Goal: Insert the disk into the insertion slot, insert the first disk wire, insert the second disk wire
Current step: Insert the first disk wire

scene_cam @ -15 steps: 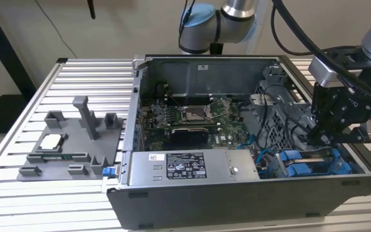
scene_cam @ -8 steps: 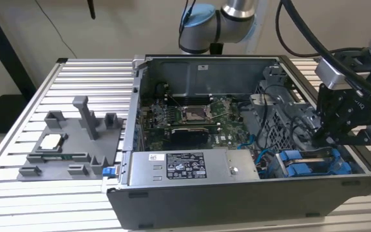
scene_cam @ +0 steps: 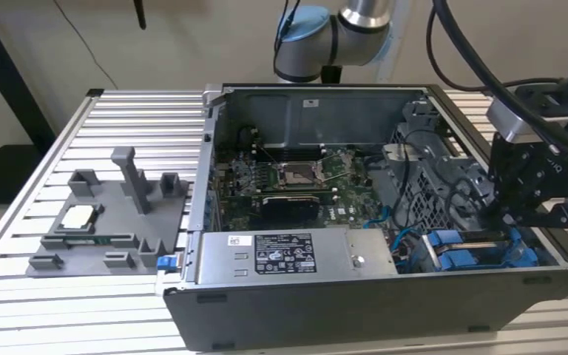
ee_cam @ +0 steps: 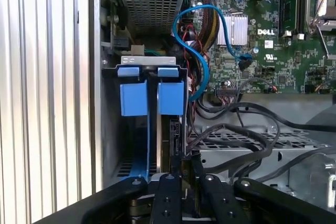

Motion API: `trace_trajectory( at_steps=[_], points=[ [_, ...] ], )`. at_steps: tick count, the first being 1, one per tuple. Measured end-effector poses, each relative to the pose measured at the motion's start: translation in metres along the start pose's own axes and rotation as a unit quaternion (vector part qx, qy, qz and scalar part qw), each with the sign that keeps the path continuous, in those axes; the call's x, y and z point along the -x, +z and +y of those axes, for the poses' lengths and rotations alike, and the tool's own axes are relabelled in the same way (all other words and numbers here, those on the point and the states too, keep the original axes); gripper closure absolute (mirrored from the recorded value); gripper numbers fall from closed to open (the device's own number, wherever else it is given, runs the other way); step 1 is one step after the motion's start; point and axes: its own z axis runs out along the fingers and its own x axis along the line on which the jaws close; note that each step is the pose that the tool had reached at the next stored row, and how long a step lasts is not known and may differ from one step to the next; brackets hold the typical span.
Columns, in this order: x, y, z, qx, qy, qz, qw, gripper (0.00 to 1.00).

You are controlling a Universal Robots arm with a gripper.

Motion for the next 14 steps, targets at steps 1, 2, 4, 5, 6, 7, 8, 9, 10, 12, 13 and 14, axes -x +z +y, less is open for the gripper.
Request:
trace_trajectory(
  at_steps=[1,2,4,5,6,7,8,9,10,12,13,14],
  points=[
    [-0.0003,0.0004,-0.0001,0.0,0.001,-0.0001,1.0,0.81],
    [-0.0005,0.0008,-0.0002,-0.0001,0.001,-0.0001,1.0,0.81],
    [-0.0008,0.0015,-0.0004,-0.0002,0.003,0.0001,1.0,0.81],
    [-0.001,0.0019,-0.0005,-0.0002,0.003,0.0001,1.0,0.81],
    [-0.0012,0.0023,-0.0006,-0.0003,0.004,0.0,1.0,0.81],
    [-0.0013,0.0025,-0.0007,-0.0004,0.005,0.0,1.0,0.81],
    [-0.0014,0.0029,-0.0007,-0.0004,0.006,-0.0001,1.0,0.81],
    [-0.0015,0.0032,-0.0008,-0.0004,0.007,-0.0001,1.0,0.81],
    [-0.0015,0.0036,-0.0009,-0.0005,0.007,-0.0001,1.0,0.81],
    [-0.0016,0.0045,-0.001,-0.0005,0.008,-0.0002,1.0,0.81],
    [-0.0017,0.0048,-0.0012,-0.0006,0.008,0.0,1.0,0.81],
    [-0.0017,0.0053,-0.0013,-0.0006,0.009,0.0001,1.0,0.81]
  ],
)
